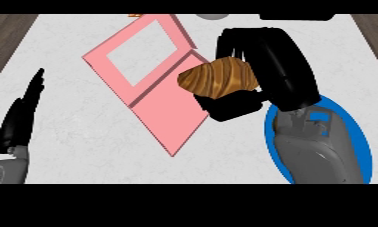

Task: Pick the croissant from the plate and place it in the cardboard box

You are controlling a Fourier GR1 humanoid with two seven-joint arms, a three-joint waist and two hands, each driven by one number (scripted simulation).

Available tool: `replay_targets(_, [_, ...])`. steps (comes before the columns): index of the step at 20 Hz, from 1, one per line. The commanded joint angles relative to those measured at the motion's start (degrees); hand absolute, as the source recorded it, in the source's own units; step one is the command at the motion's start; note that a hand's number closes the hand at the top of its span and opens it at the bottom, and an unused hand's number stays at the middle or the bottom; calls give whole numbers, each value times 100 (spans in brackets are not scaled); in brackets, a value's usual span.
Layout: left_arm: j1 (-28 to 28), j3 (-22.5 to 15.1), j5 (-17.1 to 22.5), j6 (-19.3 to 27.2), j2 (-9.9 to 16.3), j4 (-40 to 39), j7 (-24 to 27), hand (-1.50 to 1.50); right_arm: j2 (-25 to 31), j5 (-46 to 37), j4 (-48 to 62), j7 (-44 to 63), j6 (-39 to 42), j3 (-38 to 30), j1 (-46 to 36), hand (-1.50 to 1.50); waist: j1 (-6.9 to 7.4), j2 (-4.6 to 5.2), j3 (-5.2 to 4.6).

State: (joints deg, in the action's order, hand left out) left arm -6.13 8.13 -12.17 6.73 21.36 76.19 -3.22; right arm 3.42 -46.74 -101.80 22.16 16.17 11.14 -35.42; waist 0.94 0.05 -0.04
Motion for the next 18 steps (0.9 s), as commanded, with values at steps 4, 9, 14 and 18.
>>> replay_targets(4, [-81,-232,-248,126,-255,96,-219,0,-333,656,1897,597,-890,87,-1365,150,33,10,3])
replay_targets(9, [-92,149,1,-154,57,-187,162,0,-339,951,3476,263,-2201,653,-1898,150,91,28,0])
replay_targets(14, [-97,26,-100,-157,-14,140,-81,0,-341,1371,5032,-81,-2803,826,-2582,150,156,40,1])
replay_targets(18, [-127,-25,-206,-81,-102,-87,155,0,-342,1610,5988,101,-3448,1017,-3060,150,213,60,-2])
